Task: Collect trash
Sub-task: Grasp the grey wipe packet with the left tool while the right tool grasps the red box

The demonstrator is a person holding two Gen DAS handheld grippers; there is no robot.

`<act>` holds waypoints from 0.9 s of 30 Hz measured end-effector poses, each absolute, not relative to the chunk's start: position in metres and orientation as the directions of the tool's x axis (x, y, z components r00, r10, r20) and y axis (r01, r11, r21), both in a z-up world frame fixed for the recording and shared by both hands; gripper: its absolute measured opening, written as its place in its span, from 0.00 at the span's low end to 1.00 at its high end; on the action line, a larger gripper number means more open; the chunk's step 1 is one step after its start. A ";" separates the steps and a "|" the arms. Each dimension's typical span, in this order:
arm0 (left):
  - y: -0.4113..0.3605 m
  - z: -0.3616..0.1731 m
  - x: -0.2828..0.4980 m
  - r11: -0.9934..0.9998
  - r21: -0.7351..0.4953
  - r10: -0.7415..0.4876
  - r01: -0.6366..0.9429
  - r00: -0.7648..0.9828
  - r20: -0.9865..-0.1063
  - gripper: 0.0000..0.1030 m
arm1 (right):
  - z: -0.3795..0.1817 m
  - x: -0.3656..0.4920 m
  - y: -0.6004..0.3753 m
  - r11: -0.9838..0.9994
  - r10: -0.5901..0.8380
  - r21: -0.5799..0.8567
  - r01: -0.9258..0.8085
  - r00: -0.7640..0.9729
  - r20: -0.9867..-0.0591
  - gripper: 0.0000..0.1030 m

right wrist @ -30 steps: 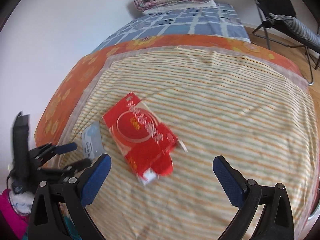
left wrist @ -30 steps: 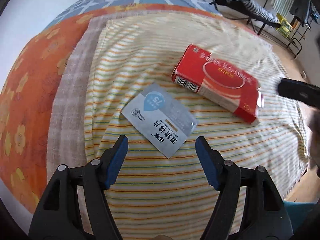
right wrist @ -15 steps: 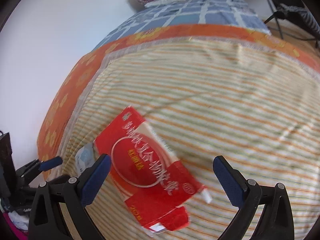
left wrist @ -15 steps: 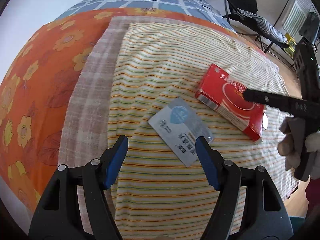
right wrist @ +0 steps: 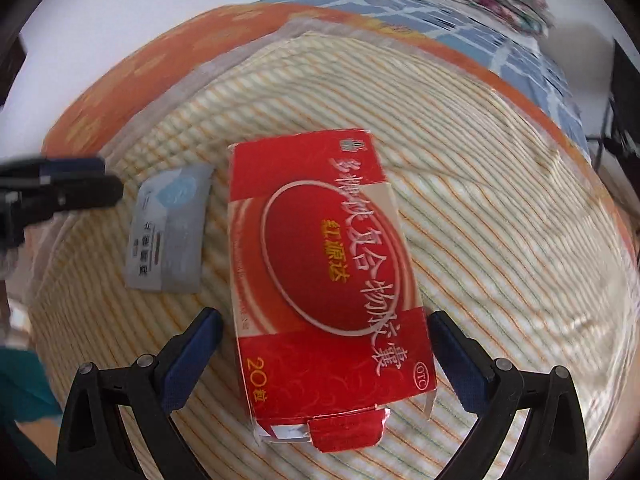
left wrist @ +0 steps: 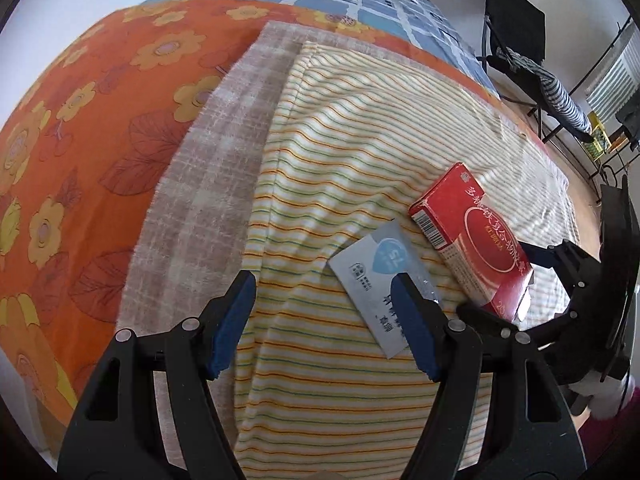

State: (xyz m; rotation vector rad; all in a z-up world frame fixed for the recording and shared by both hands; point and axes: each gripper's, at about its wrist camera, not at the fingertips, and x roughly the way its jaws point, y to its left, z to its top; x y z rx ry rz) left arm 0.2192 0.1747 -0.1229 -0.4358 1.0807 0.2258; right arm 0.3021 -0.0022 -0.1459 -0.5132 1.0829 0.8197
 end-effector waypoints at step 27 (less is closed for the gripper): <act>0.123 -0.121 0.261 0.913 -0.201 -0.038 -0.354 0.417 -0.908 0.71 | -0.143 0.350 -0.119 0.867 0.348 0.247 -0.432 0.170 -0.922 0.97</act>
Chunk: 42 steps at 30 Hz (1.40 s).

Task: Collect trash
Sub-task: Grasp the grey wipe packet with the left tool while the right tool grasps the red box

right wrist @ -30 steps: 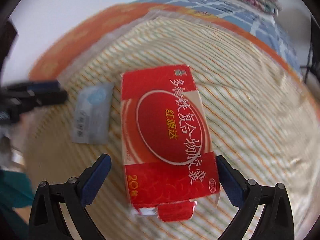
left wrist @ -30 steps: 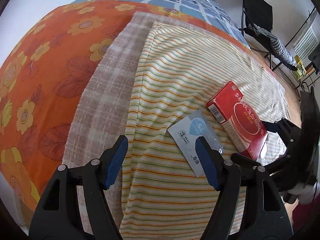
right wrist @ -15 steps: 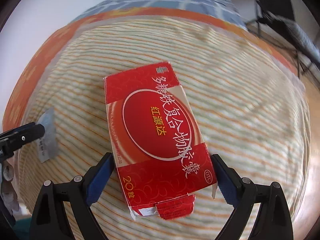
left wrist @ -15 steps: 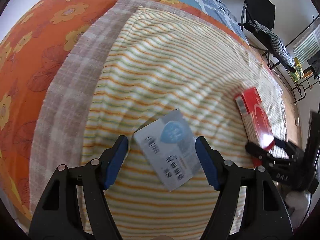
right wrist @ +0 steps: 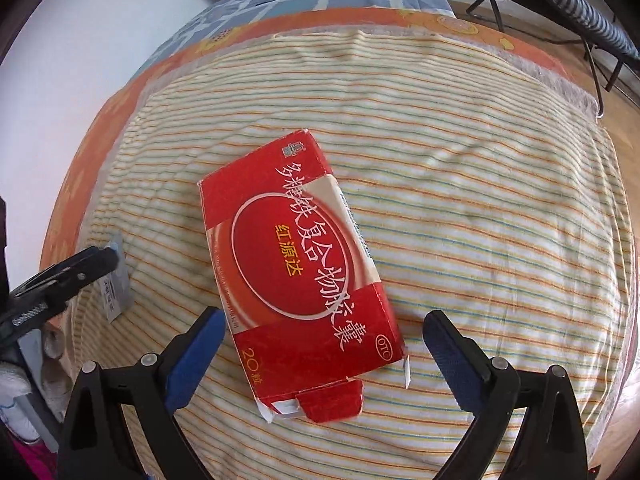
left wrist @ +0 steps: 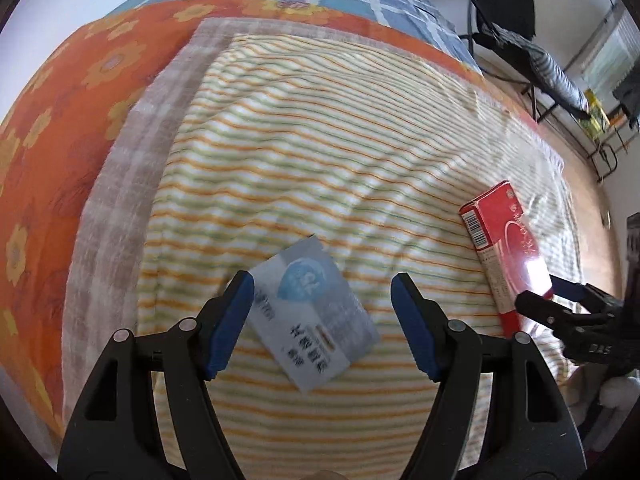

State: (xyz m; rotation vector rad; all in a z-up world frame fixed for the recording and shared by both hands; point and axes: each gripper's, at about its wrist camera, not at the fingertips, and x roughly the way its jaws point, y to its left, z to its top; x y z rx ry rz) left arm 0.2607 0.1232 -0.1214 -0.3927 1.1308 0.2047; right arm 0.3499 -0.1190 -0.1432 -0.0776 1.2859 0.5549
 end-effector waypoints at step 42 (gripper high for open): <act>0.092 -0.120 0.259 0.971 -0.065 0.052 -0.229 0.467 -0.883 0.60 | -0.140 0.359 -0.091 0.849 0.318 0.139 -0.510 0.283 -0.905 0.87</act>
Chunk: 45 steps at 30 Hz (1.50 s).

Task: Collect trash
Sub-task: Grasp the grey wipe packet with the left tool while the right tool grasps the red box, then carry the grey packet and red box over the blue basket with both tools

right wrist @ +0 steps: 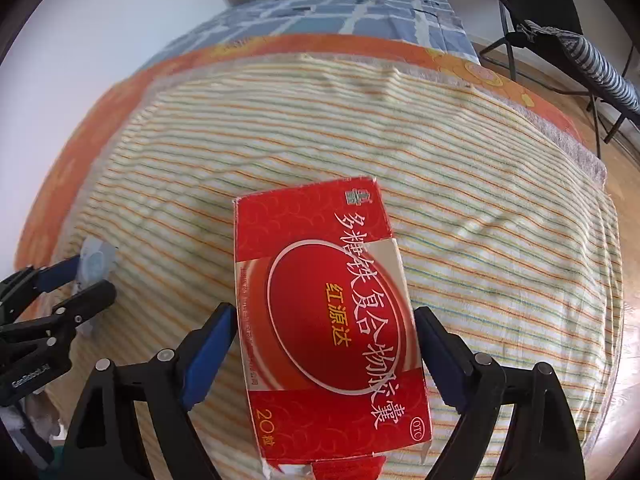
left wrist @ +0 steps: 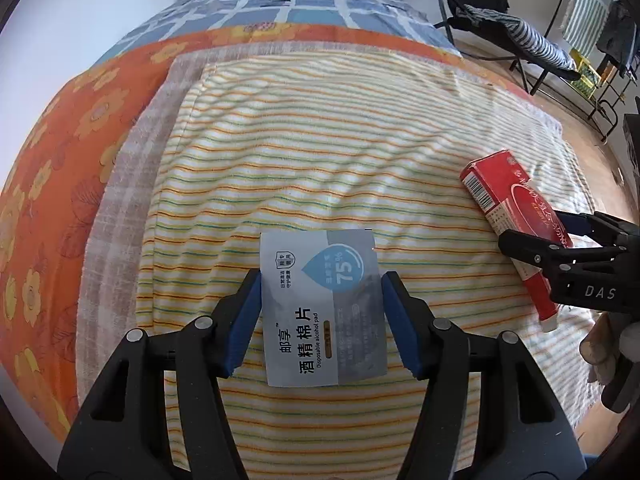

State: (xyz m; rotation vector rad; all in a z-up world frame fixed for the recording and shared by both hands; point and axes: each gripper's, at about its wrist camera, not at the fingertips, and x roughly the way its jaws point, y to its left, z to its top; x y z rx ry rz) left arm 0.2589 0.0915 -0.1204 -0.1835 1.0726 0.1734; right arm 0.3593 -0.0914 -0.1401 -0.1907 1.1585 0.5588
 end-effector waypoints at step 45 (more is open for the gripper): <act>0.011 -0.052 0.064 0.999 0.007 -0.016 0.037 0.586 -0.810 0.60 | -0.064 0.114 -0.160 0.756 0.411 0.117 -0.644 0.328 -0.851 0.87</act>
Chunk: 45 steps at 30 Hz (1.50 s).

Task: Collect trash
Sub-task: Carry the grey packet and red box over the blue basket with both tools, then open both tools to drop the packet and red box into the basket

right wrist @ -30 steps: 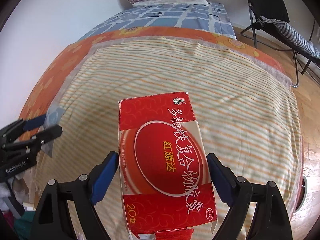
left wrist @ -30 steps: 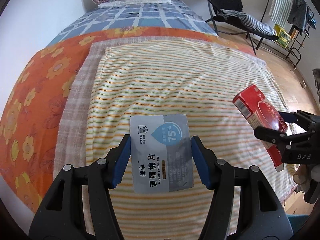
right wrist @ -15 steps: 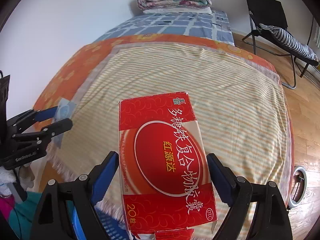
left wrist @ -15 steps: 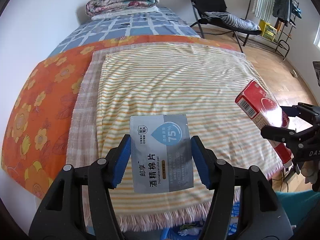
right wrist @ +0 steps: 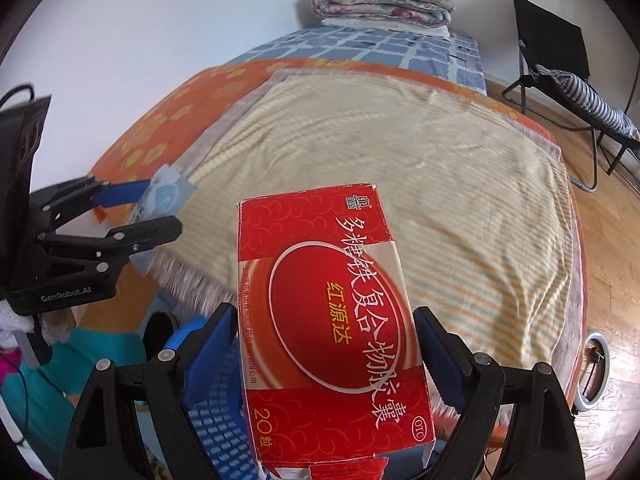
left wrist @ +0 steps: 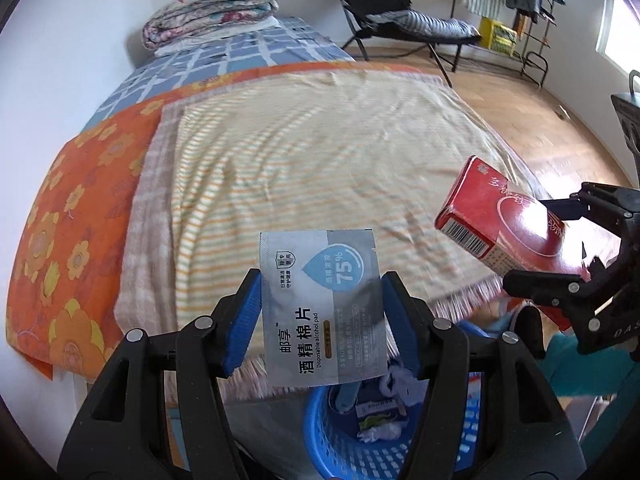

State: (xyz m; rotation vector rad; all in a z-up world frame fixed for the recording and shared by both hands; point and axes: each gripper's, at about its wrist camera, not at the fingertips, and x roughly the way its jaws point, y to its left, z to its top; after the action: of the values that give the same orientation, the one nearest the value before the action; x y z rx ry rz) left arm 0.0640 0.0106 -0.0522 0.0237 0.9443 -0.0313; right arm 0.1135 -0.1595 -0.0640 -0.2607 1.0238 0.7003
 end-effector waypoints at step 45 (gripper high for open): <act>-0.014 -0.158 -0.015 0.993 -0.076 -0.105 0.094 0.355 -0.929 0.60 | -0.149 0.013 -0.170 0.696 0.342 0.139 -0.705 0.155 -0.927 0.87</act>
State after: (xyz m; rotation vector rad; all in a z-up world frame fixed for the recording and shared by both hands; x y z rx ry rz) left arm -0.0153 -0.0140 -0.1578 -0.0100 1.2012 -0.1283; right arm 0.0127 -0.1704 -0.1490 -0.3644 1.1962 0.7738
